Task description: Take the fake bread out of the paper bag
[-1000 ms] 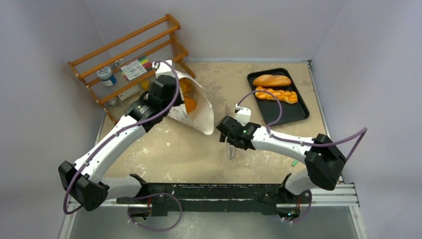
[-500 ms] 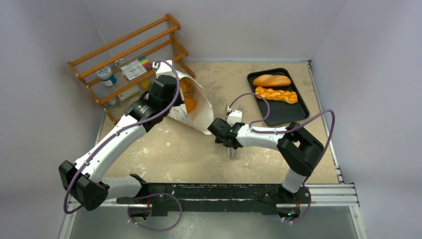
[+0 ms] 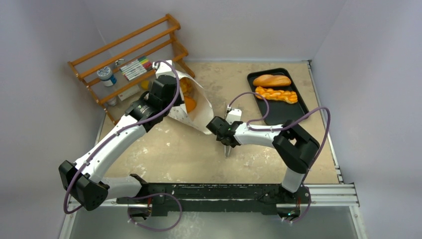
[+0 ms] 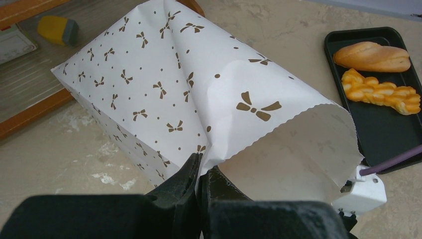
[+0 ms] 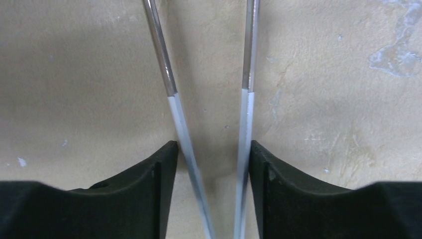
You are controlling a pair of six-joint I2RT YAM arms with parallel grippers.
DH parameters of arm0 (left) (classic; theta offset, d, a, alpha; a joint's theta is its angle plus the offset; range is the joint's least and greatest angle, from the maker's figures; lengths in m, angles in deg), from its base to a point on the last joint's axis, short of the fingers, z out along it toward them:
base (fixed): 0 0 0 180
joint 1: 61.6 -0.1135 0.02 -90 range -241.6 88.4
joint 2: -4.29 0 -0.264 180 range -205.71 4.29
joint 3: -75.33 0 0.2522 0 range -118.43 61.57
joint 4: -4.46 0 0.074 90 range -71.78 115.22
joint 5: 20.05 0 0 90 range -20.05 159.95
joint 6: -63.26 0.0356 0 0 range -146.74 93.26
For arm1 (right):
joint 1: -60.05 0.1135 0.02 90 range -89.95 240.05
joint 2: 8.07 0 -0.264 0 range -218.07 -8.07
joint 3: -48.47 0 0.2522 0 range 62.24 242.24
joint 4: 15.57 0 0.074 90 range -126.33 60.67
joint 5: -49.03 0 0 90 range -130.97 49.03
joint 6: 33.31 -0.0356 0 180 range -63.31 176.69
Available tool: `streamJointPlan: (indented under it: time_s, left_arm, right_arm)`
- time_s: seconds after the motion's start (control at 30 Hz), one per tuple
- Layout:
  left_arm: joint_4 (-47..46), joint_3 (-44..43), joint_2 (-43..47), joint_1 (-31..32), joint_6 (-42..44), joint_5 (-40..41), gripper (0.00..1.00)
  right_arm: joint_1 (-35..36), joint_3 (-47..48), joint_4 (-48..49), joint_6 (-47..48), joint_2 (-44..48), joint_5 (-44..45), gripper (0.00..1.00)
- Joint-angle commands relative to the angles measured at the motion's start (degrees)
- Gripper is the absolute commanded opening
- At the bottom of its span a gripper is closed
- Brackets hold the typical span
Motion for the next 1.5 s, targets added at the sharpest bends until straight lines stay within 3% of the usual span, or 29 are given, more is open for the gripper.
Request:
streamJointPlan:
  time_s: [0.0, 0.1, 0.2, 0.43, 0.63, 0.97, 1.2, 1.47]
  left_arm:
    - [-0.7, 0.2, 1.2, -0.7, 1.6, 2.6, 0.00]
    - [-0.6, 0.4, 1.3, -0.7, 1.4, 2.6, 0.00]
    - [-0.5, 0.6, 1.3, -0.8, 1.4, 2.6, 0.00]
    - [0.5, 1.9, 1.8, -0.8, 1.6, 2.7, 0.00]
    - [1.3, 4.8, 2.8, -0.7, 1.5, 1.8, 0.00]
    - [-0.4, 5.7, 0.8, -0.7, 1.0, -0.4, 0.00]
    - [-1.1, 6.4, 0.7, -0.6, 0.8, -0.2, 0.00]
    - [-2.6, 7.2, -0.7, 0.2, 1.0, 1.0, 0.00]
  right_arm:
    - [-0.6, 0.4, -0.7, -0.4, -1.8, 0.4, 0.51]
    - [-0.7, 0.0, -0.8, -0.5, -1.7, -0.1, 0.32]
    - [-0.7, -0.5, -0.3, 0.6, -0.8, -1.1, 0.24]
    - [-0.3, -1.7, -2.0, 2.7, 5.5, -0.6, 0.22]
    - [1.1, -5.9, -4.5, 3.0, 17.5, 0.0, 0.20]
    - [8.0, -3.6, -16.6, 1.7, 34.2, 5.3, 0.20]
    - [12.4, -2.9, -17.0, 9.4, 45.0, 2.8, 0.19]
    - [14.4, 3.9, -16.2, 18.6, 47.1, -4.5, 0.20]
